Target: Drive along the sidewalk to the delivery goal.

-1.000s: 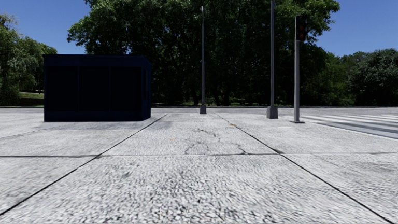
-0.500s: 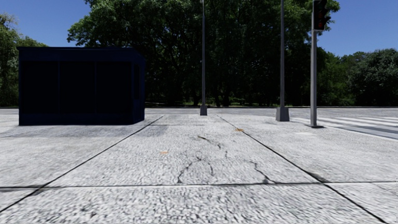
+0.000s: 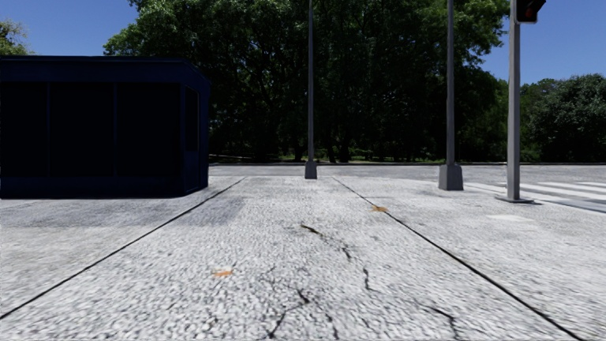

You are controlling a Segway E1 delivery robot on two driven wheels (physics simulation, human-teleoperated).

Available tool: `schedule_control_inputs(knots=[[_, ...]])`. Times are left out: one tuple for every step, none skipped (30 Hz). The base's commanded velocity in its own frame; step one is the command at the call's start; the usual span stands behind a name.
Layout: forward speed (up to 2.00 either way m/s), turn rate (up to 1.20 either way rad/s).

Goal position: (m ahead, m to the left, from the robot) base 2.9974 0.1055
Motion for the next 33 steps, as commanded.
schedule_control_inputs(knots=[[2.00, 0.00], [2.00, 0.00], [2.00, 0.00], [2.00, 0.00], [2.00, 0.00], [2.00, 0.13], [2.00, 0.32], [2.00, 0.74], [2.00, 0.79], [2.00, 0.38], [2.00, 0.00], [2.00, 0.00], [2.00, 0.00], [2.00, 0.00], [2.00, 0.00], [2.00, 0.00], [2.00, 0.00], [2.00, 0.00], [2.00, 0.00], [2.00, 0.00], [2.00, 0.00], [2.00, 0.00], [2.00, 0.00], [2.00, 0.00], [2.00, 0.00], [2.00, 0.00], [2.00, 0.00], [2.00, 0.00], [2.00, 0.00], [2.00, 0.00], [2.00, 0.00], [2.00, 0.00], [2.00, 0.00]])
